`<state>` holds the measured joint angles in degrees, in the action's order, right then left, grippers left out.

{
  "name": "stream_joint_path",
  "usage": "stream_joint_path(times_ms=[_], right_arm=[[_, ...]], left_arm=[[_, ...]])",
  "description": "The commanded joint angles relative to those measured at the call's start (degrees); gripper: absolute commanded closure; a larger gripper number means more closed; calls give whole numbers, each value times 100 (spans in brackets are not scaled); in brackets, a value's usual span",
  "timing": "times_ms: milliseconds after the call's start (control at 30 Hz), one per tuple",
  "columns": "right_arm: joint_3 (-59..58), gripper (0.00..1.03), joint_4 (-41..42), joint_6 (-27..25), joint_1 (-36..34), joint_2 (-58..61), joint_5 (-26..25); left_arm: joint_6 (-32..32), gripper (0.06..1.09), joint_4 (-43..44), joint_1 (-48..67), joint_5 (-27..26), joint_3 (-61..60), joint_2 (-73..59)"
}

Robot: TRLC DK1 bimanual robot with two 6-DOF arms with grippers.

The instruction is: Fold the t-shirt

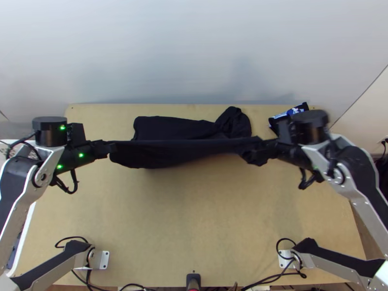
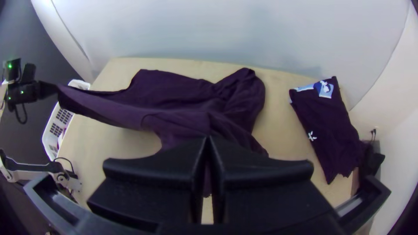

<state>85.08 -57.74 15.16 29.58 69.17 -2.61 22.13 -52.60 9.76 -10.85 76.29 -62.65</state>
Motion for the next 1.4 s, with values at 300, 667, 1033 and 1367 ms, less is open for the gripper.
stream_joint_path(times_ms=[300,667,1033,1367], right_arm=[[1811,100,342,-452,-286,-88,-1470],[2382,100,588,-988,-76,-149,-2296],[2716,100,1388,-2430,461,-395,-3307],[2769,100,2170,-3889,663,-984,-3659]], left_arm=[[274,105,-321,-299,39,2487,-256],[230,105,-312,-299,250,3805,-432],[-165,105,-268,-255,567,4746,-414],[-473,105,-321,-44,531,4966,34]])
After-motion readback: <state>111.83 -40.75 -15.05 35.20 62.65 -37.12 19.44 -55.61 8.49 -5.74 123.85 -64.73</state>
